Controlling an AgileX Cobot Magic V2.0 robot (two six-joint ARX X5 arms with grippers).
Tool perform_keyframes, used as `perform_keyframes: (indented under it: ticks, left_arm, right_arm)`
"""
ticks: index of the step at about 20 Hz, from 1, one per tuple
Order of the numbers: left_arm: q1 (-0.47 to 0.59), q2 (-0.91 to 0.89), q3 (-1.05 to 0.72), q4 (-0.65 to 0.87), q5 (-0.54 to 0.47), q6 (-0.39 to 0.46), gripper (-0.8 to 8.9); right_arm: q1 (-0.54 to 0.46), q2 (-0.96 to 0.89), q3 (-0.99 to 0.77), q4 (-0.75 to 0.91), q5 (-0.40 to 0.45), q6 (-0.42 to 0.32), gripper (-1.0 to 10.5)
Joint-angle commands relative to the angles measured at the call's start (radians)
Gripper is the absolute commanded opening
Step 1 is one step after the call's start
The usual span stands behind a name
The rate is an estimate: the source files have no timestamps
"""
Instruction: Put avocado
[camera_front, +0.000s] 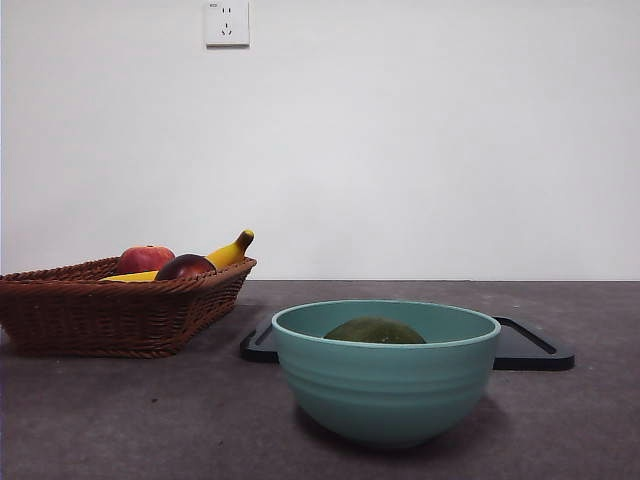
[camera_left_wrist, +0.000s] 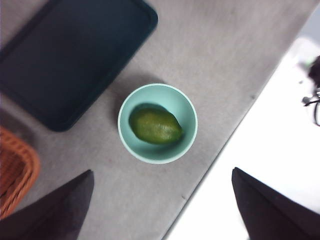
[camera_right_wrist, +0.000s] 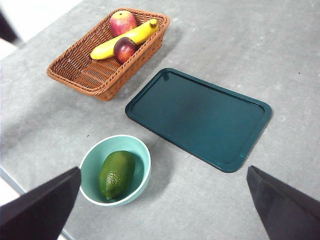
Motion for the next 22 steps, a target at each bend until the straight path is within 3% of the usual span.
perform_keyframes:
  ticks: [1,7,15,22]
  left_arm:
    - [-0.008,-0.087,-0.043,-0.006,-0.005,-0.015,4.70]
    - [0.028,-0.418,-0.364,0.074,-0.040,-0.025,4.70]
    - [0.040,-0.928,-0.837,0.343,-0.040,-0.060,4.68]
    - [0.040,-1.120,-0.904,0.367,-0.057,-0.072,4.68]
  right_arm:
    - [0.003,0.003,0.017,0.009,-0.003,0.011,6.9]
    - [0.003,0.003,0.017,0.005,-0.002,0.011,6.9]
    - [0.003,0.003,0.017,-0.025,-0.002,0.011,6.9]
    - [0.010,0.019,0.017,-0.035,-0.023,0.039,6.8]
